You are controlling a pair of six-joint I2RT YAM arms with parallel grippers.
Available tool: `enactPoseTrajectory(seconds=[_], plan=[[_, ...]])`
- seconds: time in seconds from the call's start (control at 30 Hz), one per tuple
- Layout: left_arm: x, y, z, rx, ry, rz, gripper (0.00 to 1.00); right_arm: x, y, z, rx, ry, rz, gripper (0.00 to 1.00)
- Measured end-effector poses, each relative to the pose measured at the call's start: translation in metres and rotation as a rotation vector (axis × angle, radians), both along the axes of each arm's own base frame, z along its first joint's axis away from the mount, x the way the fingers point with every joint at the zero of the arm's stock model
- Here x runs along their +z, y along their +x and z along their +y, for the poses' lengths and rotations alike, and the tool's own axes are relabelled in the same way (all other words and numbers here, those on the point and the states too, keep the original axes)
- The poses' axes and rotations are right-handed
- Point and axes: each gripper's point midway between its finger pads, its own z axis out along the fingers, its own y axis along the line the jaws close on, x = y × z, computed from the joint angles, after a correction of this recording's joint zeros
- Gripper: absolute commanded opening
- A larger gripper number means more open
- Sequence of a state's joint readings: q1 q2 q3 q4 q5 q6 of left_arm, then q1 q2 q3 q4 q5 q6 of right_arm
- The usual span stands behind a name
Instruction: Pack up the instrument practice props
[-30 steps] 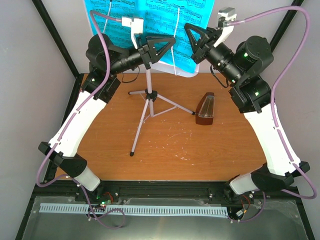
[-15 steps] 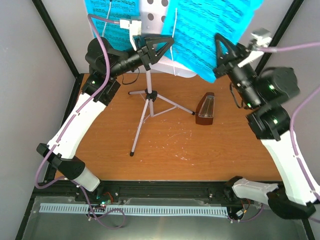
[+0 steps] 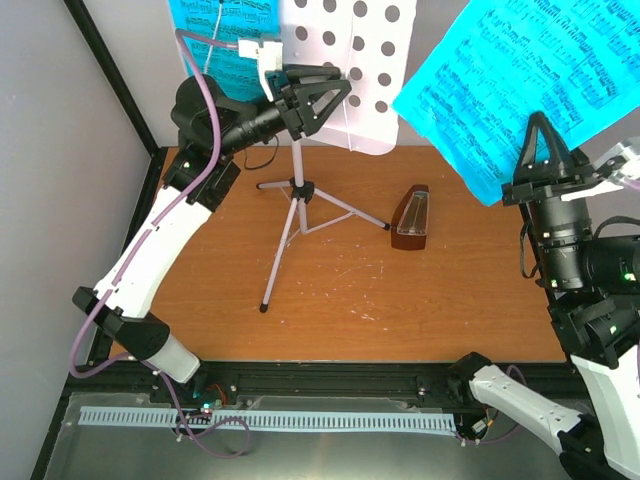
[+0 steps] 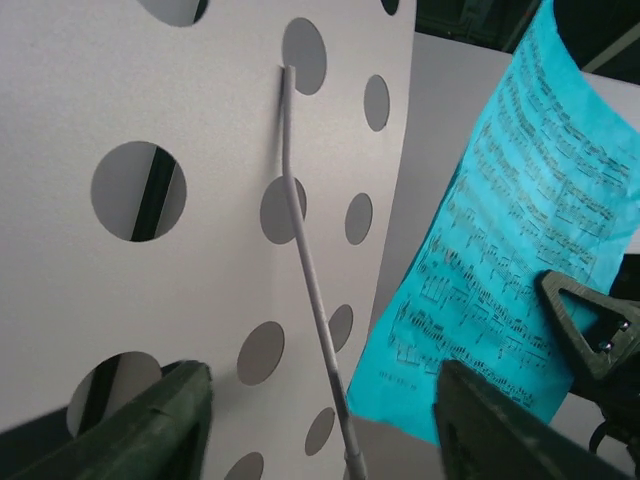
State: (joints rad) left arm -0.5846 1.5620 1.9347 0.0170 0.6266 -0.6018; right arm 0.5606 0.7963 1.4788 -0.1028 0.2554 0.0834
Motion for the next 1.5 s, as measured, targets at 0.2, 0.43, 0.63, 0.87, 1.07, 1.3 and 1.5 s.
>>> enactPoseTrajectory(seconds=[0.2, 0.43, 0.63, 0.87, 1.07, 1.3, 1.5], plan=[[-0.011, -0.033, 0.008, -0.064, 0.043, -0.069, 0.89, -0.048, 0.008, -0.011, -0.063, -0.029, 0.151, 0.03], [-0.052, -0.117, 0.042, -0.18, 0.075, -0.209, 0.92, -0.15, 0.013, -0.02, -0.062, 0.033, 0.397, 0.03], [-0.144, -0.127, 0.047, -0.206, 0.157, -0.068, 0.88, -0.279, 0.023, -0.006, 0.016, 0.142, 0.669, 0.03], [-0.298, -0.089, 0.045, -0.077, 0.334, 0.324, 0.9, -0.414, 0.028, 0.01, 0.073, 0.321, 0.938, 0.03], [-0.338, -0.065, 0.053, 0.051, 0.384, 0.458, 0.91, -0.506, 0.024, 0.012, 0.028, 0.488, 1.149, 0.03], [-0.356, -0.032, 0.075, 0.148, 0.381, 0.544, 0.91, -0.537, 0.015, -0.006, -0.106, 0.664, 1.243, 0.03], [-0.368, -0.013, 0.089, 0.209, 0.383, 0.585, 0.91, -0.546, 0.012, -0.02, -0.2, 0.78, 1.247, 0.1]])
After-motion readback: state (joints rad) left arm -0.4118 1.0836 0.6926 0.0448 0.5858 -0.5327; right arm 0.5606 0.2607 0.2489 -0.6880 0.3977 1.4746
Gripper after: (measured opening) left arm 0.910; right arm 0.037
